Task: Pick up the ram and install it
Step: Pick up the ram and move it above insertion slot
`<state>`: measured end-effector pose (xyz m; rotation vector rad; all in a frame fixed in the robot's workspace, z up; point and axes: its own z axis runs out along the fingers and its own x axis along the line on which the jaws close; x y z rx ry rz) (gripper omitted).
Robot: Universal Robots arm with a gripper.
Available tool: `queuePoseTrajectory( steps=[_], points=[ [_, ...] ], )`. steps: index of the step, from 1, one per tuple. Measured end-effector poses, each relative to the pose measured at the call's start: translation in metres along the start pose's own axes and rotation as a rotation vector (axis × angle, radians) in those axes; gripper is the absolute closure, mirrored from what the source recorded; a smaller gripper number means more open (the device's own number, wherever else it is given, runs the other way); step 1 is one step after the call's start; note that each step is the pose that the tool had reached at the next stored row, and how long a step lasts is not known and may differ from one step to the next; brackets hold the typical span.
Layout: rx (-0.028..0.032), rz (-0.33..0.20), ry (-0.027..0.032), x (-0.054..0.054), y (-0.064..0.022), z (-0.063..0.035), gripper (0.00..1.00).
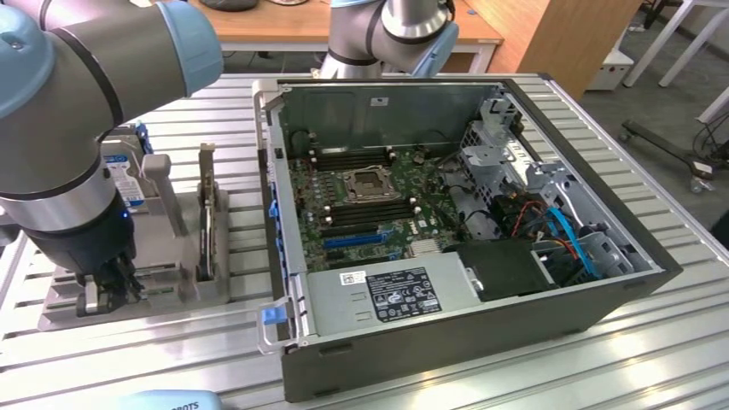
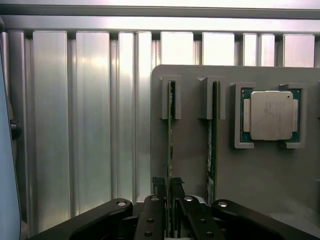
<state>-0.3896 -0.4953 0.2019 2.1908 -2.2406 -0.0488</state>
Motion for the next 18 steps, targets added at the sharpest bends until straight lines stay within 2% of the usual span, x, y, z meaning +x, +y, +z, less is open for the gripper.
queuePoseTrajectory(
  steps=[18],
  points=[
    [-0.0001, 0.0, 0.0, -0.0003, -0.0007, 0.0002, 0.81]
  ],
)
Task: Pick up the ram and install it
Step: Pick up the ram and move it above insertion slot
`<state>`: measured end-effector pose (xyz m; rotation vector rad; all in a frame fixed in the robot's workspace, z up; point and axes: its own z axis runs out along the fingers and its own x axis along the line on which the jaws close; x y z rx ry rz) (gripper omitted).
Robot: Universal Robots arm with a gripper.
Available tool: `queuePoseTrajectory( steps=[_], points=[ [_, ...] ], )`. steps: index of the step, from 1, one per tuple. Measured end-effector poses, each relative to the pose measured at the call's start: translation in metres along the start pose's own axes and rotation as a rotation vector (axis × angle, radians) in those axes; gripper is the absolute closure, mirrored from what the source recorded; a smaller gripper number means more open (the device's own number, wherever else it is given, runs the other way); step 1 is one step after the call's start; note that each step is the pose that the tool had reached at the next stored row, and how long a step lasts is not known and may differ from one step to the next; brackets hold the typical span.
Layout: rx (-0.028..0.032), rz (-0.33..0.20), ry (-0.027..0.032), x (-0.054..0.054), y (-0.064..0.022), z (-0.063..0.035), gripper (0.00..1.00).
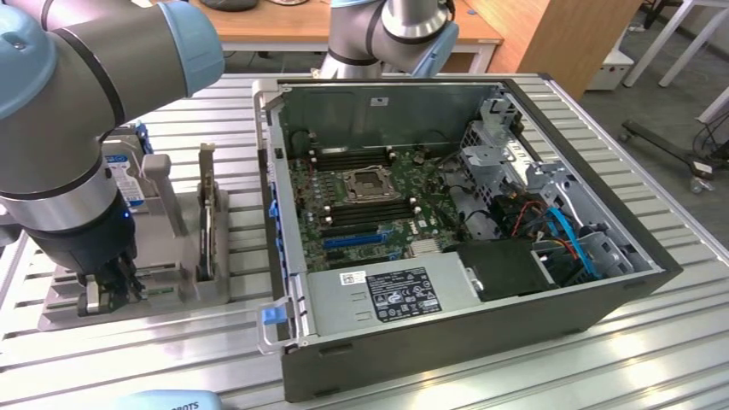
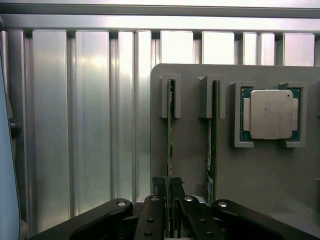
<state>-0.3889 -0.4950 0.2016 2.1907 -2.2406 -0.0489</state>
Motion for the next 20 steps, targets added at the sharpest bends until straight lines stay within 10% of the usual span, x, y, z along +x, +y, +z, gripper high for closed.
queuePoseTrajectory(
  steps=[20],
  points=[
    [-0.0001, -0.002, 0.0001, 0.0, 0.0, 0.0, 0.89]
  ],
)
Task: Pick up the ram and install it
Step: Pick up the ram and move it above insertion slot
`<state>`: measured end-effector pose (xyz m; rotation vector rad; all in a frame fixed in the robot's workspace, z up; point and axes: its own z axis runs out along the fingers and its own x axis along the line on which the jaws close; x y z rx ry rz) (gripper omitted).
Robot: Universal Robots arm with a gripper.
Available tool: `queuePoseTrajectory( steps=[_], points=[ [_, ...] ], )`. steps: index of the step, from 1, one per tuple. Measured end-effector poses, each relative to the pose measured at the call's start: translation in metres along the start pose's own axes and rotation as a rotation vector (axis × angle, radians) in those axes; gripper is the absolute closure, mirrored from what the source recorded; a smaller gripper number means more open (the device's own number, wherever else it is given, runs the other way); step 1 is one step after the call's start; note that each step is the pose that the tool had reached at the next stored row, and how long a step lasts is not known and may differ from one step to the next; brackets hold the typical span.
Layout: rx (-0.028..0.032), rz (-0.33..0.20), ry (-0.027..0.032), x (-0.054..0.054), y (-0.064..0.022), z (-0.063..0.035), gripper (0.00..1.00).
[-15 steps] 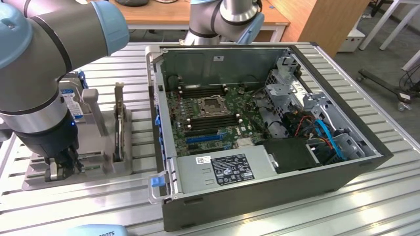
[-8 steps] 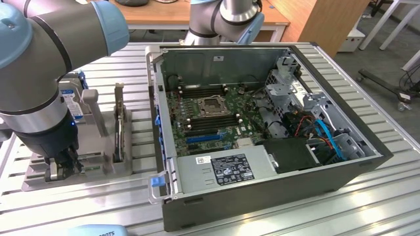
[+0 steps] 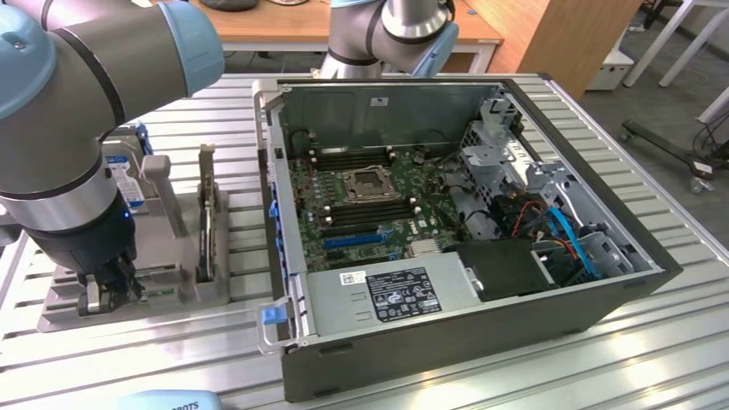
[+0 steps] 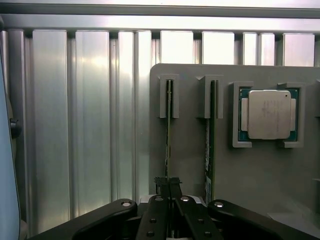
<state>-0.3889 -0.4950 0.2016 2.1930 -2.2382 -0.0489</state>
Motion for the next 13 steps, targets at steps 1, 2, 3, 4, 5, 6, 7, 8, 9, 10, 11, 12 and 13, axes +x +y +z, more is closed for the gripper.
queuePoseTrajectory(
  steps=[1, 2, 3, 4, 5, 6, 7, 8, 9, 10, 11, 12, 13],
  points=[
    [0.0, -0.002, 0.0001, 0.0, 0.0, 0.0, 0.89],
    [-0.0001, -0.004, 0.0002, 0.0, 0.0, 0.0, 0.89],
    [-0.0002, -0.007, 0.0002, 0.0, 0.0, 0.0, 0.89],
    [-0.0002, -0.01, 0.0003, 0.0, 0.0, 0.0, 0.89],
    [-0.0002, -0.013, 0.0004, 0.0, 0.0, 0.0, 0.89],
    [-0.0002, -0.016, 0.0004, 0.0, 0.0, 0.0, 0.89],
    [-0.0003, -0.018, 0.0005, 0.0, 0.0, 0.0, 0.89],
    [-0.0003, -0.018, 0.0005, 0.0, 0.0, 0.0, 0.89],
    [-0.0003, -0.018, 0.0005, 0.0, 0.0, 0.0, 0.89],
    [-0.0003, -0.018, 0.0005, 0.0, 0.0, 0.0, 0.89],
    [-0.0003, -0.018, 0.0005, 0.0, 0.0, 0.0, 0.89],
    [-0.0002, -0.018, 0.0005, 0.0, 0.0, 0.0, 0.89],
    [-0.0003, -0.018, 0.0006, 0.0, 0.0, 0.0, 0.89]
  ],
)
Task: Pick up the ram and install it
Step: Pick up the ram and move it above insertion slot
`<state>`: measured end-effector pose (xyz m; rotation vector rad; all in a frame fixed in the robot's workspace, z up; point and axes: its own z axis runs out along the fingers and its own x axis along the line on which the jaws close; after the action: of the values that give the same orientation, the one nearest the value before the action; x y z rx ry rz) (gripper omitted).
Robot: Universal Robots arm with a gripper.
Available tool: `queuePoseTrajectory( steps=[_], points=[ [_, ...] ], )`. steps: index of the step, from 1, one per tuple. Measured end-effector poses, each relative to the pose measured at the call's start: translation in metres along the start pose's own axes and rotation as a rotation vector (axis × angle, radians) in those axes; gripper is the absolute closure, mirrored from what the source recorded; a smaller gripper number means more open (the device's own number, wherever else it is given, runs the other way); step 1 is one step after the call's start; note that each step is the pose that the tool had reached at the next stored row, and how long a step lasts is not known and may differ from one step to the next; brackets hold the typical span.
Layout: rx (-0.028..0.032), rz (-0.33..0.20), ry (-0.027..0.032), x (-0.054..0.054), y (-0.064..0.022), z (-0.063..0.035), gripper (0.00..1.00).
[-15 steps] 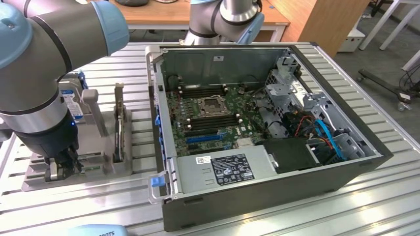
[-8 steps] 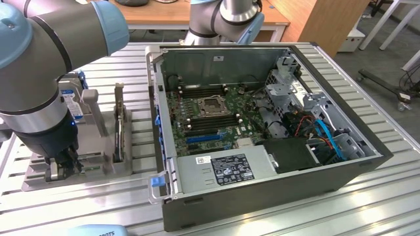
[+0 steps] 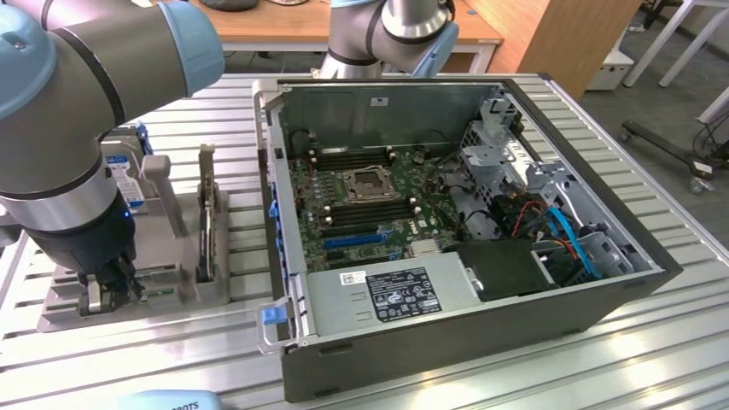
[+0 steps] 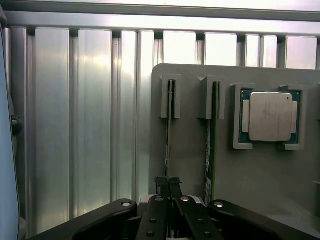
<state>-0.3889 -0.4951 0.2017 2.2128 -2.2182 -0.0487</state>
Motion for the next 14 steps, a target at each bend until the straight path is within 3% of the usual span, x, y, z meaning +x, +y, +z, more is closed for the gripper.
queuePoseTrajectory(
  steps=[5, 14],
  points=[
    [0.0001, 0.0, -0.0001, 0.0, 0.0001, -0.0041, 0.89],
    [0.0, 0.0, -0.0003, 0.0, 0.0005, -0.0209, 0.89]
  ],
)
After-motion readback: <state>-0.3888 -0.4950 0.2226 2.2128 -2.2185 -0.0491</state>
